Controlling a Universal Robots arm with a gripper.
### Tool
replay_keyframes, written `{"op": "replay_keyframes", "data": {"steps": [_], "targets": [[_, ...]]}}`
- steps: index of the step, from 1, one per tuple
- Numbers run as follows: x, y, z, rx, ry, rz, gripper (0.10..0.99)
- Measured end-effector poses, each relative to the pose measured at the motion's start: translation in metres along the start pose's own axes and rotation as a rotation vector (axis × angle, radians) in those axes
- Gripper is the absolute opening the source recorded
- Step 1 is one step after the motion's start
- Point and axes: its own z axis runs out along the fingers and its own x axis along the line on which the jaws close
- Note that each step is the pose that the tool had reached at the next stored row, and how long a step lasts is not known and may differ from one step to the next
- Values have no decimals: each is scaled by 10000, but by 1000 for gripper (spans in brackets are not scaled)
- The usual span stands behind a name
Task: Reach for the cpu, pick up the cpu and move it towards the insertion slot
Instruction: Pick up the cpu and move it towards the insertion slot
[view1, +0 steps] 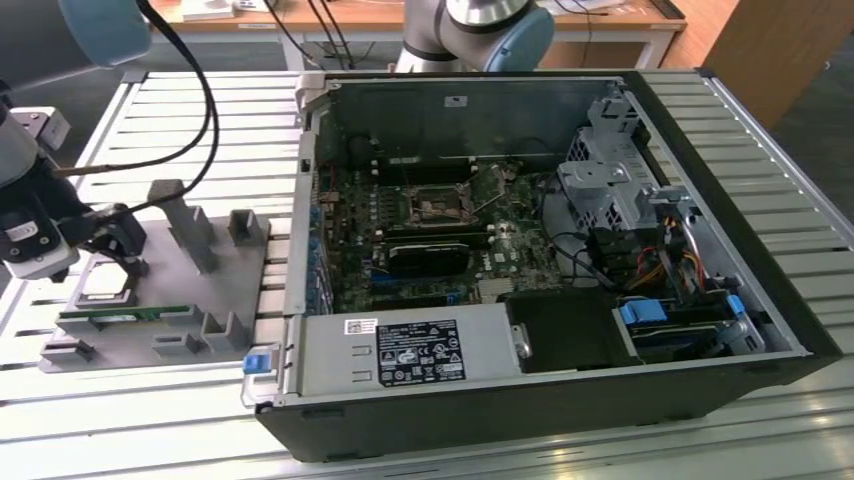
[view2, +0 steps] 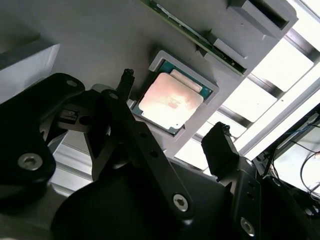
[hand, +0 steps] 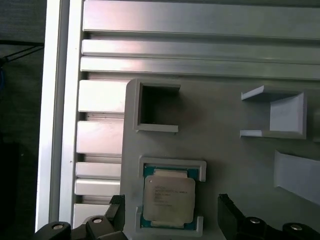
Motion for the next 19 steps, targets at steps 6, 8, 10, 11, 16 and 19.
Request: {"op": "replay_keyframes", "data": {"steps": [6, 8, 10, 11, 16, 19], "targets": [[2, 12, 81, 7, 24, 30, 824], [5, 17, 98, 7, 33, 31, 808], [6, 22, 114, 7, 41, 30, 745], [7, 23, 121, 7, 43, 30, 745], [18, 31, 157, 7, 43, 31, 678], [26, 40, 169, 8, 44, 31, 663]]}}
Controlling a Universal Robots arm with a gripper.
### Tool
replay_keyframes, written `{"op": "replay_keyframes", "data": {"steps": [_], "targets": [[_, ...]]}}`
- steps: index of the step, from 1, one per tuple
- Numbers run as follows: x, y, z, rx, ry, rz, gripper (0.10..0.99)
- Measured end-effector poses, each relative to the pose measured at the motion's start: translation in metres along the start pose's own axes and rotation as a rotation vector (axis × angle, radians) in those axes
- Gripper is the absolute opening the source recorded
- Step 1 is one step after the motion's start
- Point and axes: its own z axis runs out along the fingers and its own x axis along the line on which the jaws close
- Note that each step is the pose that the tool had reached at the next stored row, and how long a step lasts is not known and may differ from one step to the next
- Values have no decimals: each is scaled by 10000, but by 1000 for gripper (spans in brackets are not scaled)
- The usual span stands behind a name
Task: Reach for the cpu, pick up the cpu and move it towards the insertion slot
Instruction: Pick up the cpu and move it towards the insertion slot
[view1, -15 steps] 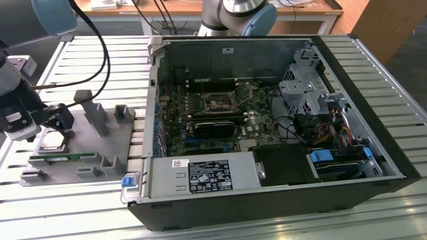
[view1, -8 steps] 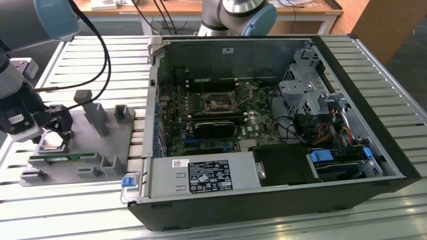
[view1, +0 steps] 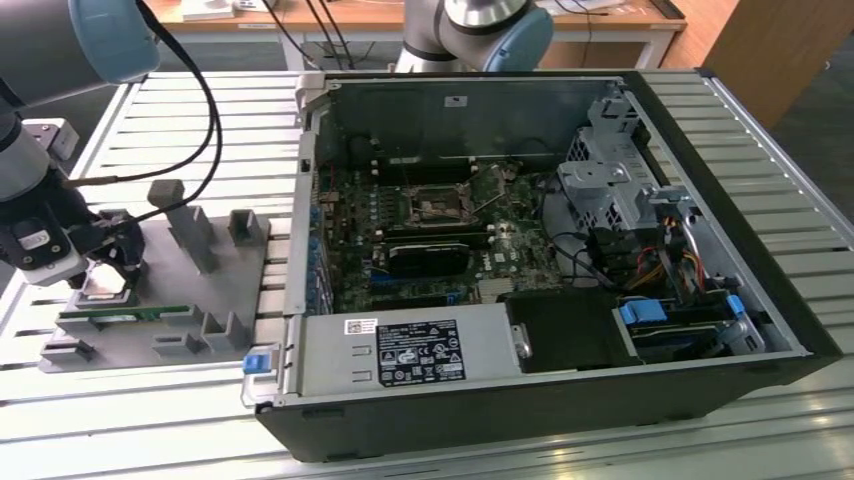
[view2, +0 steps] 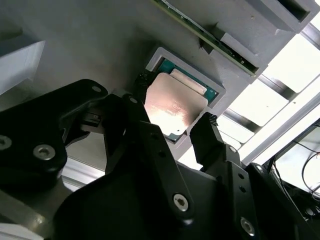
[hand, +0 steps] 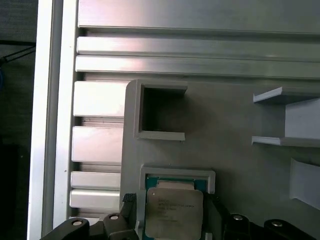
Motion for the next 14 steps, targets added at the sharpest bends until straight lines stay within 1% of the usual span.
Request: {"op": "replay_keyframes", "data": {"steps": [1, 2, 5, 7, 8, 14], "targets": [[3, 2, 3, -1, -1, 0, 663], [5, 4, 4, -1, 0, -1, 592], [6, 8, 6, -1, -2, -1, 592], [7, 9, 5, -1, 0, 0, 576], [7, 9, 5, -1, 0, 0, 545], [7, -19, 4, -1, -1, 2, 545]]}}
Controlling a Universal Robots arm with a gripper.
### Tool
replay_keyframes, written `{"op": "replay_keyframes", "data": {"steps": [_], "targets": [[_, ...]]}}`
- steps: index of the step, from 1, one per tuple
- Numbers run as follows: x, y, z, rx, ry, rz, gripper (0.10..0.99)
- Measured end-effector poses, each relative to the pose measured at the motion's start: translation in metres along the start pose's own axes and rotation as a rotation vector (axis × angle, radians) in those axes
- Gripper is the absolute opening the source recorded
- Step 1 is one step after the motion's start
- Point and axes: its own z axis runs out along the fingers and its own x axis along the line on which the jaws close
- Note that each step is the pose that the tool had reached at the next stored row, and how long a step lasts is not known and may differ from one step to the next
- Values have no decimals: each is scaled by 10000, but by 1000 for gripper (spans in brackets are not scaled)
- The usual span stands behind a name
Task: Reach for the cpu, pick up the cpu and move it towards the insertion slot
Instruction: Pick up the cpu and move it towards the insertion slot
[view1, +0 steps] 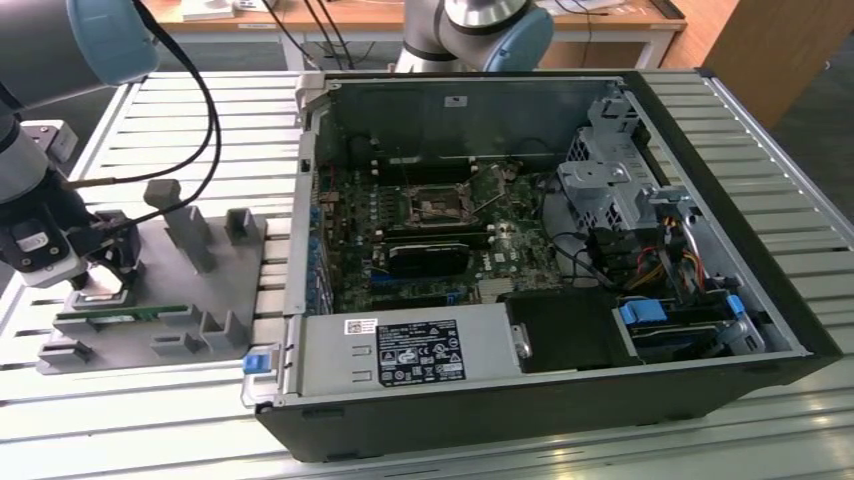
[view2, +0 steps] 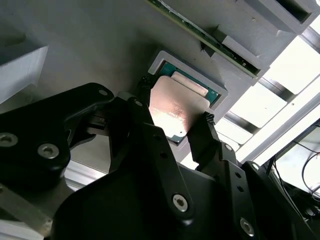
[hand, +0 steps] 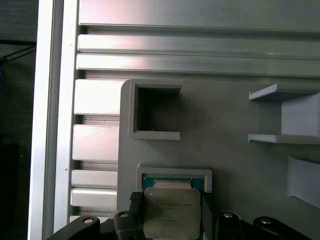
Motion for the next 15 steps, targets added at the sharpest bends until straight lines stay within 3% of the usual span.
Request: {"op": "replay_keyframes", "data": {"steps": [9, 10, 15], "targets": [[-2, -2, 1, -3, -2, 0, 553], [-2, -1, -1, -3, -2, 0, 616], [-2, -2, -4, -3, -1, 1, 616]]}}
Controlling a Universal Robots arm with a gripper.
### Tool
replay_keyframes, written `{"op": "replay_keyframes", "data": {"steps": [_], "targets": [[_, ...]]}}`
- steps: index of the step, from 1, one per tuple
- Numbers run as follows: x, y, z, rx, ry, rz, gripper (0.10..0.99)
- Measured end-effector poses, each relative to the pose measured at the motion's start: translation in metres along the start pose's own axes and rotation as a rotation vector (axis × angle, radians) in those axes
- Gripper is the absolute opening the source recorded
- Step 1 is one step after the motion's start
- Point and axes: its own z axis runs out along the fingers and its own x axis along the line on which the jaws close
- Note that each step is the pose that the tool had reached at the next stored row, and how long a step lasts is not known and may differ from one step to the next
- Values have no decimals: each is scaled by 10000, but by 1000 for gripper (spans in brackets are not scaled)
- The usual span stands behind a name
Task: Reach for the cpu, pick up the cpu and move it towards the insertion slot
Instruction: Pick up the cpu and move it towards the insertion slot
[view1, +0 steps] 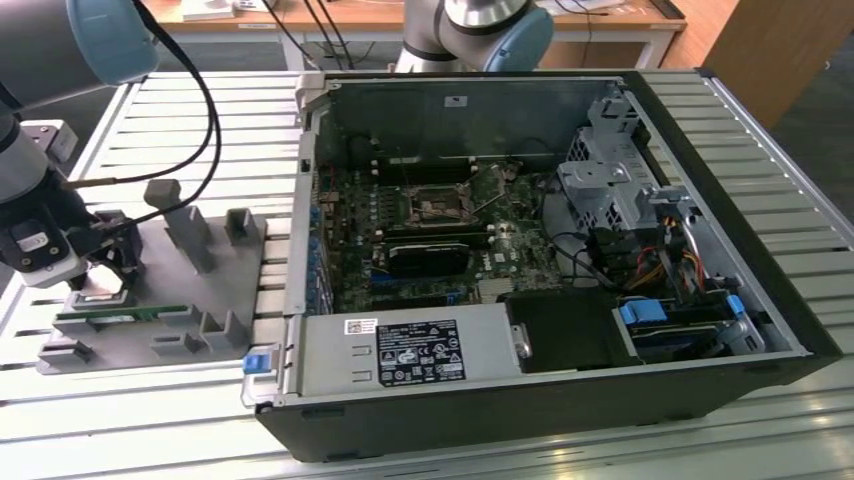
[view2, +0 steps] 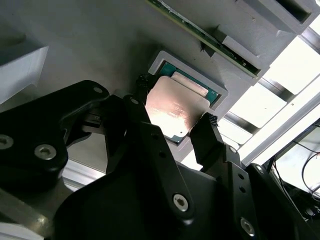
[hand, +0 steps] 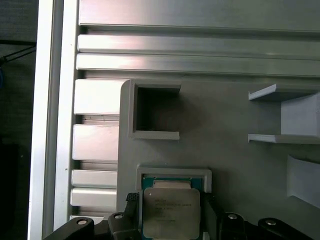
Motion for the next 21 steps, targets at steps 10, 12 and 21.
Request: {"op": "replay_keyframes", "data": {"steps": [10, 12, 21], "targets": [[0, 2, -59, -4, 0, 0, 541], [1, 3, -96, -3, 0, 0, 541], [1, 4, -119, 3, 0, 0, 541]]}}
